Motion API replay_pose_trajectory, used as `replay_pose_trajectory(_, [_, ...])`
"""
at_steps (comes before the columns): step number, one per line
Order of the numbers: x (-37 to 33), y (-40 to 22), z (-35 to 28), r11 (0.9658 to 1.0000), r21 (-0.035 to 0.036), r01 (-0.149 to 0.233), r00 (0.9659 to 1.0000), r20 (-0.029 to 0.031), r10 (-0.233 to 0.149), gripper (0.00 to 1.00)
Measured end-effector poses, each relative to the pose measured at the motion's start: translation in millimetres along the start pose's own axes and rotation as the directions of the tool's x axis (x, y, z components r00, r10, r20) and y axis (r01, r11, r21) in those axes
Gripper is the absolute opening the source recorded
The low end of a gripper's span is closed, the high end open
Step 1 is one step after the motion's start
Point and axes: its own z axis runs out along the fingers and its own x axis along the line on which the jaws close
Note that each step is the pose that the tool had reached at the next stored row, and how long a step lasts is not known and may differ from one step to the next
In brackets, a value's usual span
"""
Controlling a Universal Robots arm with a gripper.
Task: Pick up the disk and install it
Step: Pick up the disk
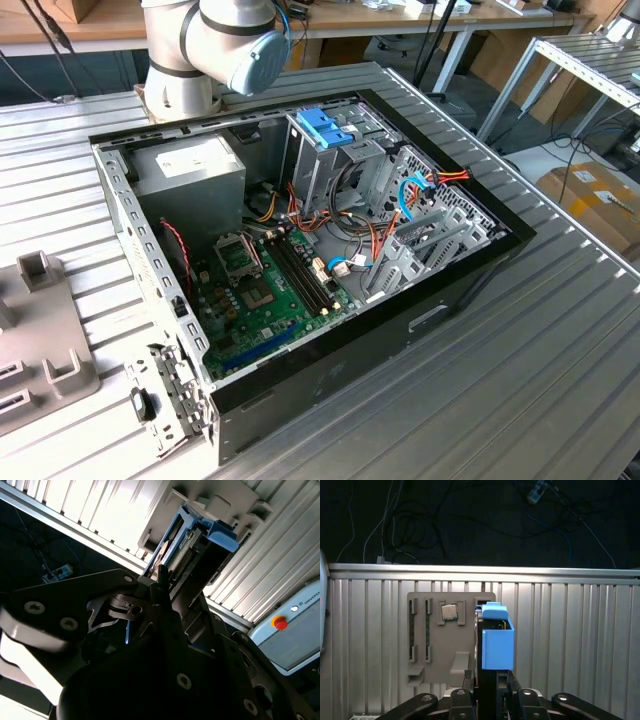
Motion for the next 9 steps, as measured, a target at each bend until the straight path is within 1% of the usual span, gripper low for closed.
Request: replay_pose_trajectory(9, [0.0,0.0,-1.4,1.0,0.0001,0.0,1.0,0.0,0.0,0.35])
